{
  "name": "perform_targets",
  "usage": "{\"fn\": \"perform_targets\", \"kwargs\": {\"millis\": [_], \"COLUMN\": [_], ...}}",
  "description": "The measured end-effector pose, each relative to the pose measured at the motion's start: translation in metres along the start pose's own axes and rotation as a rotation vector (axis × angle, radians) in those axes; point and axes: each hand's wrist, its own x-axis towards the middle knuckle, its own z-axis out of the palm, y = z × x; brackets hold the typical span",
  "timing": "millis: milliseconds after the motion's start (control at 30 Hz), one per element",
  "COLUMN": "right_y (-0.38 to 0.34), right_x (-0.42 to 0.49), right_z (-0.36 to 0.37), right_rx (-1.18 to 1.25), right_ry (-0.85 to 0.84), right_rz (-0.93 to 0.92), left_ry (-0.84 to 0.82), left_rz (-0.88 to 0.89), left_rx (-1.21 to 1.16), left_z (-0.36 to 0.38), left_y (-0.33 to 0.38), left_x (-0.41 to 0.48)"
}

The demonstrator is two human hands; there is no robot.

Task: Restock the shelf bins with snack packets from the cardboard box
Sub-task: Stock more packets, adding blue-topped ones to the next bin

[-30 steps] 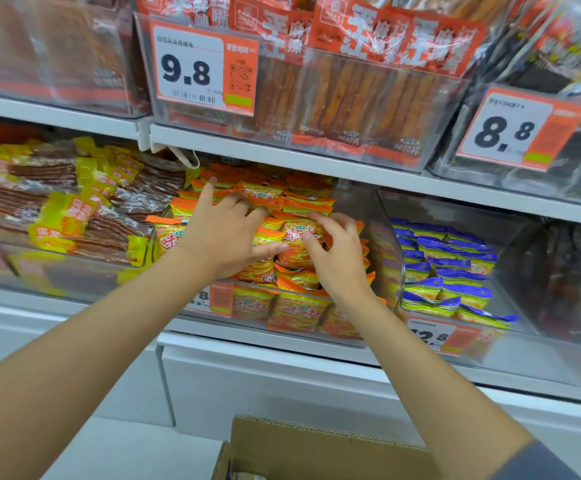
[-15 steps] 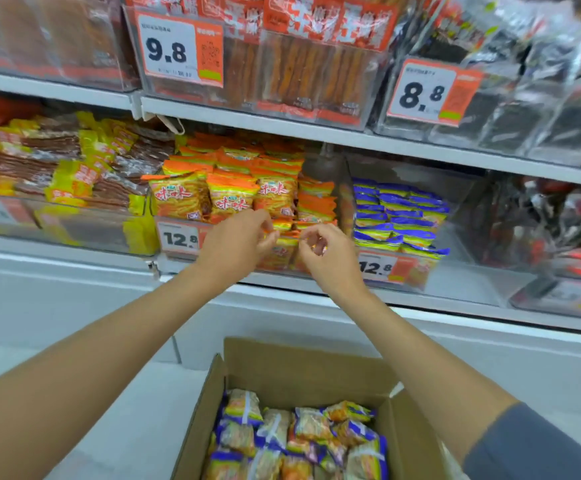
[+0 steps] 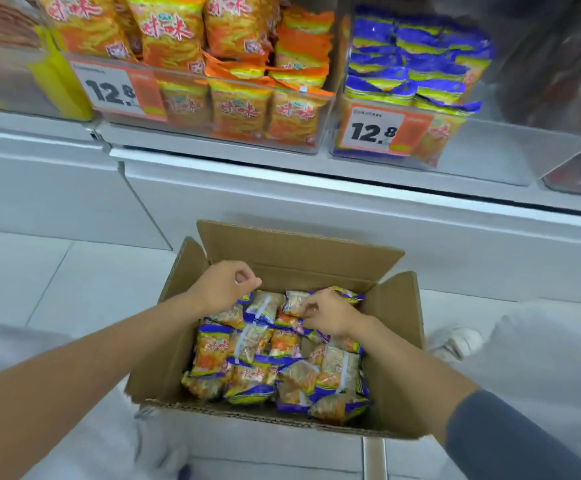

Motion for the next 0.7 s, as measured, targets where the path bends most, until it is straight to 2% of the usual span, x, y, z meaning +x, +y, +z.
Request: {"fn": "perform_targets", "kwargs": {"millis": [67, 133, 233, 367, 433, 500, 600, 700], "right_y": [0.009, 0.008, -0.002, -0.027, -0.035, -0.038, -0.039, -0.047], "right_x": [0.015, 0.027, 0.040, 0.048, 0.053, 0.056, 0.044, 0.019], "right_z": [0.029, 0.055, 0.085, 0.112, 0.122, 0.121, 0.093, 0.048], "right_rx": [0.019, 0.090, 0.356, 0.549, 0.649, 0.647, 0.567, 0.502], "right_ry": [-0.097, -0.115, -0.077, -0.180, -0.078, -0.015, 0.069, 0.217], "right_rz": [0.017, 0.047, 0.100, 0.132, 0.218, 0.248, 0.133, -0.003], "left_ry": [-0.027, -0.027, 0.000, -0.009, -0.030, -0.045, -0.062, -0.235], "left_rz": [-0.031, -0.038, -0.054, -0.081, -0.112, -0.119, -0.150, -0.207], "left_rx": [0.007, 0.019, -0.009, -0.018, -0.025, -0.018, -0.009, -0.073], "left_z": [0.007, 0.010, 0.009, 0.005, 0.003, 0.002, 0.002, 0.005], "left_y": [-0.007, -0.012, -0.016, -0.024, -0.028, -0.031, -0.032, -0.020], "left_x": [-0.001, -0.003, -0.007, -0.014, -0.017, -0.019, -0.016, -0.016]}}
